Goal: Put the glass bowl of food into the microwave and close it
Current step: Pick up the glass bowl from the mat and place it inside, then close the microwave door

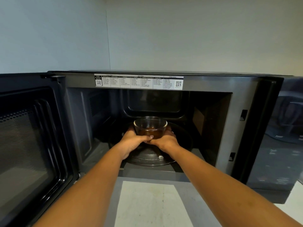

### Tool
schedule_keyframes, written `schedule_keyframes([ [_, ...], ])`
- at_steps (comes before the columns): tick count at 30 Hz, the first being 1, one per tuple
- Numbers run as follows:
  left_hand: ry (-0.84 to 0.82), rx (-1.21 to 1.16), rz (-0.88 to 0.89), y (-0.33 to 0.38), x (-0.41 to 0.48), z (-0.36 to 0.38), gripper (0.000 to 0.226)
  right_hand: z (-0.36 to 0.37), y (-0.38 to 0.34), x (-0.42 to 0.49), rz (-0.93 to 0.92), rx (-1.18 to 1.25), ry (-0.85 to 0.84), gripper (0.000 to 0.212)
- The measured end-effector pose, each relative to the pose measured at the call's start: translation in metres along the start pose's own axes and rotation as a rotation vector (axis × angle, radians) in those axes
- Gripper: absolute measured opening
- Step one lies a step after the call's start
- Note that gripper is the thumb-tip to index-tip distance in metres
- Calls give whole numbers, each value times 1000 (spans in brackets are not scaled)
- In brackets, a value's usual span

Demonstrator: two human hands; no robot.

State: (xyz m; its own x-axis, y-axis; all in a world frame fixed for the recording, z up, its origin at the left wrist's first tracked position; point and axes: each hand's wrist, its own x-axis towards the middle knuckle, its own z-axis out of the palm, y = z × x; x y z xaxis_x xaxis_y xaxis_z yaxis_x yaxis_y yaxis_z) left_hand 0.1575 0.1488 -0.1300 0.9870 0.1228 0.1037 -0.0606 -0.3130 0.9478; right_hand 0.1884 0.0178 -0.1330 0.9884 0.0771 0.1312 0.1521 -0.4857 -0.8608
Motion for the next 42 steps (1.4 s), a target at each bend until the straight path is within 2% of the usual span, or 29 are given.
schedule_keyframes([
  [7, 88, 122, -60, 4, -34, -11, 93, -6, -3, -33, 41, -55, -42, 65],
  [12, 98, 200, -60, 17, -74, -22, 89, -13, -17, -73, 15, -71, -25, 61],
  [17, 161, 205, -89, 33, -126, -26, 82, -24, -35, -130, 11, -143, -73, 77],
  [19, 165, 260, -76, 41, -150, -29, 80, -27, -42, -152, 13, -108, -83, 71],
  [21, 161, 369, -25, 50, -174, -34, 79, -28, -48, -175, 9, -73, -91, 68],
  [25, 123, 749, 123, 71, -220, -48, 80, -23, -51, -227, 14, -87, -128, 75],
  [28, 150, 890, 187, 92, -253, -65, 78, -16, -52, -269, -33, -140, -138, 72],
  [33, 229, 1024, 195, 123, -308, -96, 75, 8, -56, -337, -142, -216, -252, 67],
  [37, 348, 1432, 249, 139, -353, -121, 73, 26, -71, -381, -183, -172, -298, 65],
  [39, 400, 1549, 227, 147, -373, -133, 75, 34, -81, -402, -216, -161, -319, 64],
  [42, 471, 1600, 130, 161, -397, -151, 80, 46, -92, -428, -253, -137, -358, 63],
])
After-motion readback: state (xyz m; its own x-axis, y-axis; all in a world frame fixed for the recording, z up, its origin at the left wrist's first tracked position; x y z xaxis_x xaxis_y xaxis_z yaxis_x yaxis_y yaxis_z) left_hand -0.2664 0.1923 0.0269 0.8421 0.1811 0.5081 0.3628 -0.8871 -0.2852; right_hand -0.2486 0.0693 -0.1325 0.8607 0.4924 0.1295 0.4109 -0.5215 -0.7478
